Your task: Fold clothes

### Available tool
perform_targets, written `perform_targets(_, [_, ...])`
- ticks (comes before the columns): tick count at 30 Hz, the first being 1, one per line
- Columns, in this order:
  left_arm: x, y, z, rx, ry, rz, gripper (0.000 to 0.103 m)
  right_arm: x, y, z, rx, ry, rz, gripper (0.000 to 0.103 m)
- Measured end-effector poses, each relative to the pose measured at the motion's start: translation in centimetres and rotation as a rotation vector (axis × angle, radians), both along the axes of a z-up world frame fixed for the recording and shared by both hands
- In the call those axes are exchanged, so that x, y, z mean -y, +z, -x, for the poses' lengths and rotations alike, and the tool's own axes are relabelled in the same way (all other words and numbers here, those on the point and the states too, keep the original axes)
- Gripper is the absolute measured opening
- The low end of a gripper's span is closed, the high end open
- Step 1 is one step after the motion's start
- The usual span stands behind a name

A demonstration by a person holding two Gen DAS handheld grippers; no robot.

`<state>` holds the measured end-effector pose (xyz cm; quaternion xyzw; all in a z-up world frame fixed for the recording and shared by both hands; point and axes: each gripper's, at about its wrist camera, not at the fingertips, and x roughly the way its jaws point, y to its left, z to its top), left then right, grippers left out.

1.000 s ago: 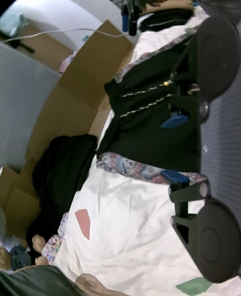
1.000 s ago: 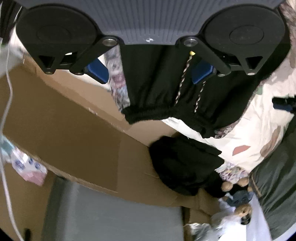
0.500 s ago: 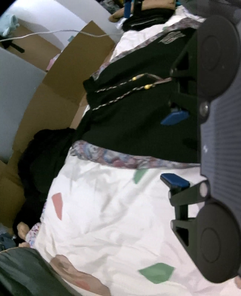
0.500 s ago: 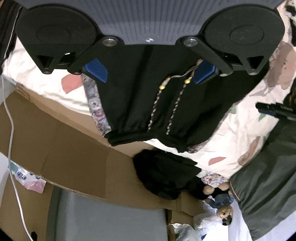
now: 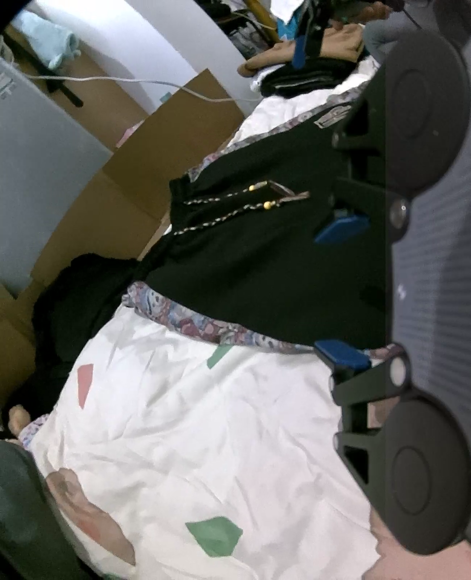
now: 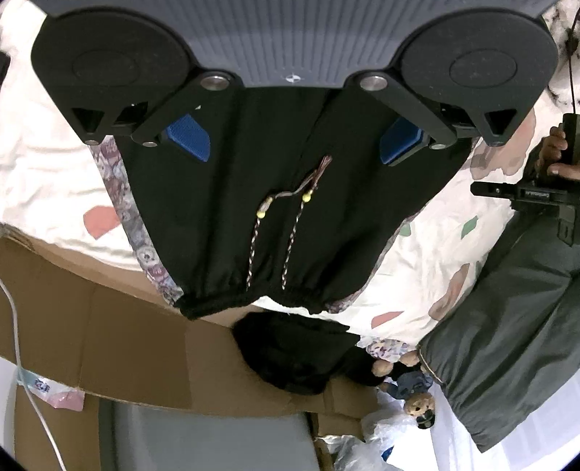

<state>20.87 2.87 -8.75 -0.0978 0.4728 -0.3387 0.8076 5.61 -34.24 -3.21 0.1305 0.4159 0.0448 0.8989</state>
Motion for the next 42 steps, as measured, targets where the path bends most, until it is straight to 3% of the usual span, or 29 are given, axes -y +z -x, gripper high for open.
perform_targets(3, [-1.2,-0.3,0.4,-0.013,0.04,0.036,0.061,-1.3,-0.4,0.6,-0.006,0.072,-0.021,0.103])
perform_targets(8, [-3.3,-1.4,1.7,-0.034,0.075,0.022,0.058,-3.1,-2.3,1.4,-0.049,0.128,-0.039,0.102])
perform_targets(11, [-4.5,-2.4,2.4,-0.067,0.093,0.041,0.046,-3.9,-3.5,1.8,-0.08,0.15,-0.061,0.1])
perform_targets(13, [-4.8,-3.1,2.7,-0.093,0.075,0.049,0.023,-4.6,-4.1,2.4,-0.106,0.155,-0.076,0.095])
perform_targets(14, [-4.8,-3.3,2.9,-0.1,0.067,0.044,0.021,-4.8,-4.5,2.5,-0.118,0.159,-0.079,0.093])
perform_targets(24, [-1.8,-5.3,4.6,-0.123,-0.008,-0.023,0.017,-6.6,-5.7,2.3,-0.163,0.196,-0.069,0.093])
perform_targets(32, [1.1,-3.1,5.3,-0.104,-0.101,0.117,0.012,-6.4,-6.4,2.3,-0.186,0.198,-0.071,0.093])
perform_targets(36, [3.6,-2.2,6.3,-0.047,-0.155,0.086,0.029,-6.1,-6.7,2.4,-0.191,0.189,-0.075,0.093])
perform_targets(42, [6.3,-4.8,7.1,-0.106,-0.196,0.061,0.028,-5.8,-7.0,2.4,-0.202,0.175,-0.075,0.093])
